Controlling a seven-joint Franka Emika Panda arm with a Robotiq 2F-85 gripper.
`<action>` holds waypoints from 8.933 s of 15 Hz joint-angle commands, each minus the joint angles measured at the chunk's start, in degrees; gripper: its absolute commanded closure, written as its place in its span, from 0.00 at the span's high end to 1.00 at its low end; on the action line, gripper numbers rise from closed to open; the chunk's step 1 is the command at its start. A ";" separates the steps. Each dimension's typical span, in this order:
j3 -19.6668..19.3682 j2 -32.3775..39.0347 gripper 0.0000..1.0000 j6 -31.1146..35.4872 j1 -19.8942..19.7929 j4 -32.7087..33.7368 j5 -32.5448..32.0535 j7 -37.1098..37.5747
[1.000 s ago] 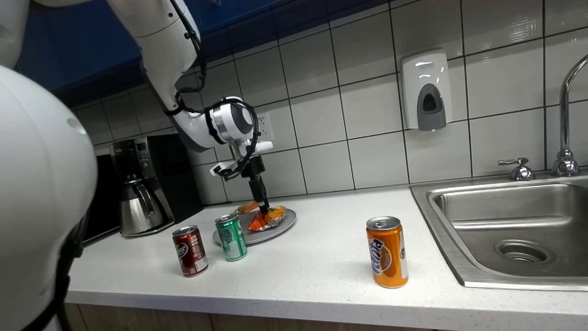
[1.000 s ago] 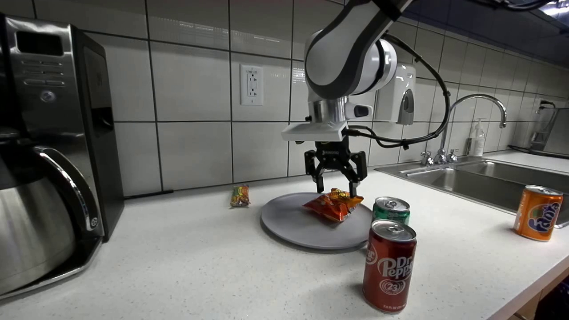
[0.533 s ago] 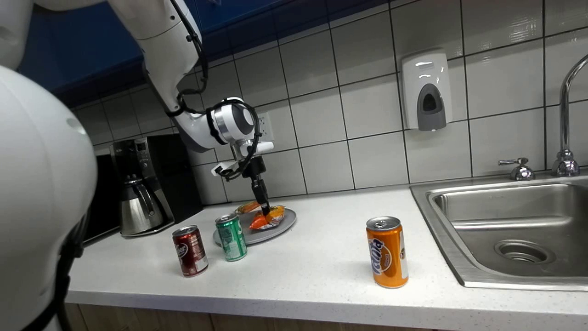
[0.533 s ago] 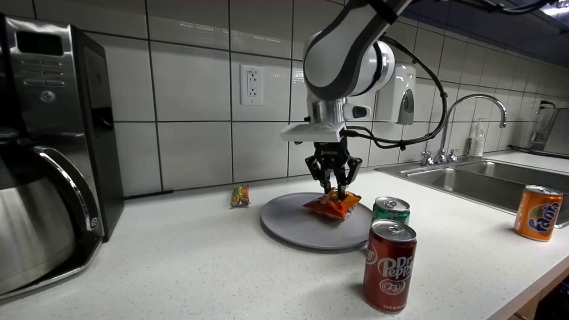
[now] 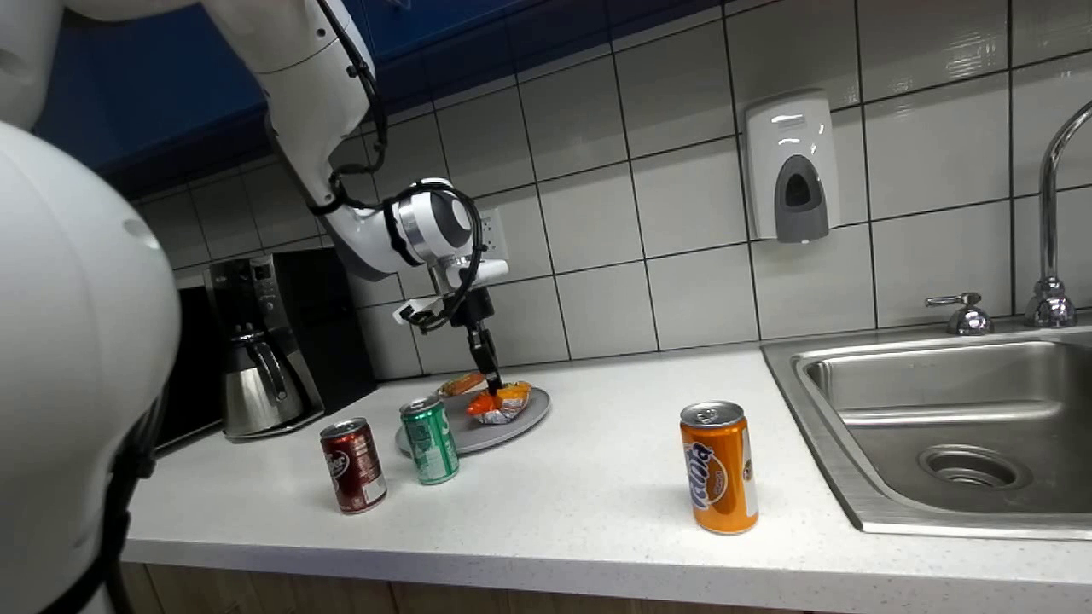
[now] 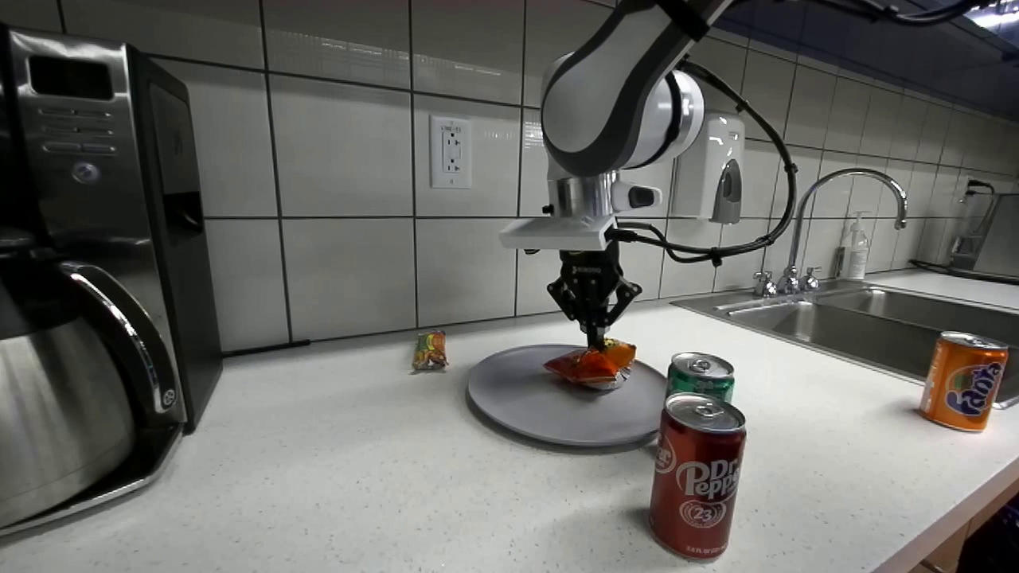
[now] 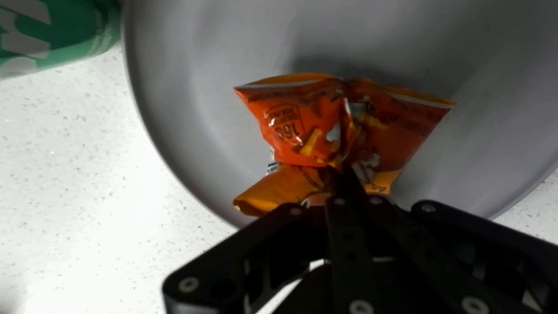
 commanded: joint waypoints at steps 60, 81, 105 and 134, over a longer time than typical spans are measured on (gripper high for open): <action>-5.14 -19.72 0.00 25.40 -14.05 -27.34 -18.16 11.38; -5.98 -22.62 1.00 34.11 -12.78 -32.72 -15.78 11.05; -1.23 -39.13 1.00 18.89 -20.08 -42.19 6.29 -31.86; 2.32 -49.32 1.00 10.63 -29.07 -48.16 4.47 -31.36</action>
